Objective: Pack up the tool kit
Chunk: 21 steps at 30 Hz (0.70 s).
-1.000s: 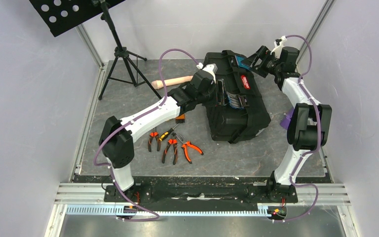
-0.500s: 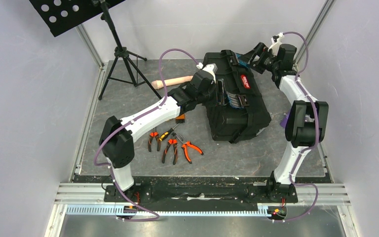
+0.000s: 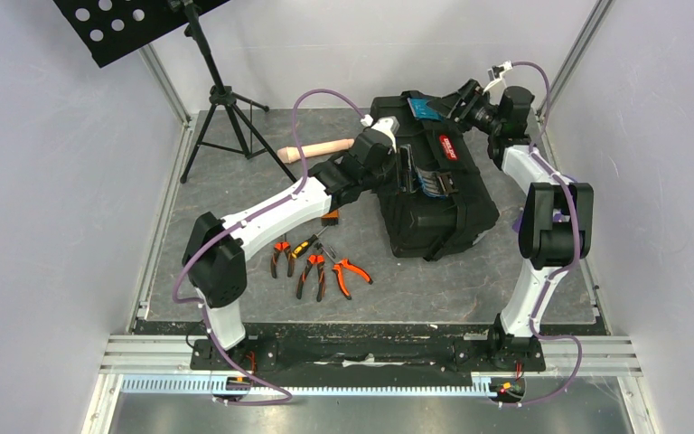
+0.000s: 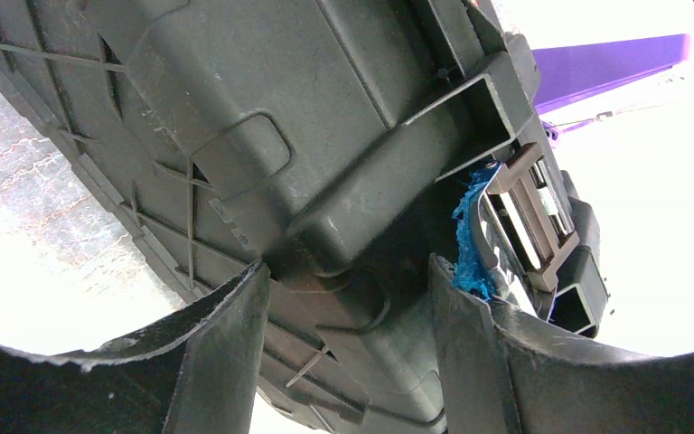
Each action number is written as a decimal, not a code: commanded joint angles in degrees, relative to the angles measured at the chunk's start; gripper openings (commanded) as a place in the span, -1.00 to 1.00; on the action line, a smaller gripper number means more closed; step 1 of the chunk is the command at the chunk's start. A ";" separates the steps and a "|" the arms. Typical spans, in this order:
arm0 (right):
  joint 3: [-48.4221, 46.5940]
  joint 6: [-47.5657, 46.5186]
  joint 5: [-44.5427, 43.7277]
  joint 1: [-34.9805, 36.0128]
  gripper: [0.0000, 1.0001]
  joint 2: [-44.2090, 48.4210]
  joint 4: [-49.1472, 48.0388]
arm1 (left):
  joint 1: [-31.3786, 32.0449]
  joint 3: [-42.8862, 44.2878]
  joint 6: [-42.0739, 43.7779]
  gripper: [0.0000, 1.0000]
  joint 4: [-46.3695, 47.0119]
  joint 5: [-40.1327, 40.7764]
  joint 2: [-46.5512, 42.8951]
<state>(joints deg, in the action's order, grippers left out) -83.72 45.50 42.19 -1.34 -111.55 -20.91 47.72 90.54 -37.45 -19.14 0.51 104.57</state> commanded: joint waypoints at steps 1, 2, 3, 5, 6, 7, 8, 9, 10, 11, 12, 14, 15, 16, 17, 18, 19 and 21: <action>1.28 7.29 9.85 4.32 0.37 1.17 -12.40 | 1.23 -3.75 5.19 0.35 -9.65 0.53 7.40; 1.60 8.91 10.19 4.52 0.36 1.09 -15.11 | 1.25 -3.85 5.26 0.35 -9.64 0.62 7.36; 1.45 9.74 10.51 4.74 0.35 0.99 -16.45 | 1.32 -3.88 5.21 0.35 -9.62 0.62 7.33; 0.73 9.70 10.55 4.99 0.30 0.63 -16.93 | 1.32 -3.88 5.15 0.35 -9.67 0.63 7.40; 0.58 9.61 10.46 5.03 0.25 0.57 -17.05 | 1.27 -3.88 5.18 0.35 -9.71 0.63 7.35; 0.69 10.08 10.50 5.03 0.20 0.53 -18.16 | 1.32 -3.88 5.21 0.35 -9.67 0.71 7.38; 1.39 11.35 10.89 5.02 0.14 0.54 -20.71 | 1.32 -3.97 5.20 0.35 -9.68 0.69 7.38; 2.62 14.42 10.99 5.04 0.08 0.75 -26.17 | 1.32 -4.03 5.27 0.35 -9.73 0.79 7.35; 4.22 18.42 10.90 5.01 0.03 0.80 -32.48 | 1.32 -4.14 5.23 0.35 -9.71 0.80 7.35; 4.92 21.38 10.86 5.02 -0.01 0.64 -36.55 | 1.32 -4.19 5.20 0.35 -9.64 0.80 7.34; 5.32 24.62 10.96 5.02 -0.05 0.36 -41.47 | 1.36 -4.20 5.19 0.35 -9.70 0.80 7.41; 5.37 29.46 10.98 5.03 -0.09 -0.03 -48.96 | 1.35 -4.32 5.21 0.35 -9.62 0.80 7.39; 4.97 30.85 11.14 5.01 -0.10 -0.07 -51.34 | 1.40 -4.32 5.21 0.35 -9.67 0.84 7.37; 4.37 31.73 11.44 5.02 -0.11 -0.01 -52.53 | 1.37 -4.38 5.27 0.35 -9.70 0.89 7.35; 3.83 32.04 11.72 5.02 -0.12 0.19 -52.90 | 1.36 -4.41 5.27 0.35 -9.63 0.96 7.39; 3.31 31.91 12.25 5.03 -0.12 0.56 -52.80 | 1.39 -4.35 5.26 0.35 -9.63 0.98 7.38; 2.52 31.24 12.88 5.08 -0.12 0.90 -51.73 | 1.38 -4.41 5.20 0.35 -9.63 0.98 7.40; 1.82 28.73 13.84 5.34 -0.12 2.00 -47.33 | 1.38 -4.37 5.18 0.35 -9.58 0.90 7.53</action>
<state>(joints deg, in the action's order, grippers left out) -78.70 72.60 51.55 4.29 -113.27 -64.07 48.12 90.56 -37.56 -17.63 1.41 105.01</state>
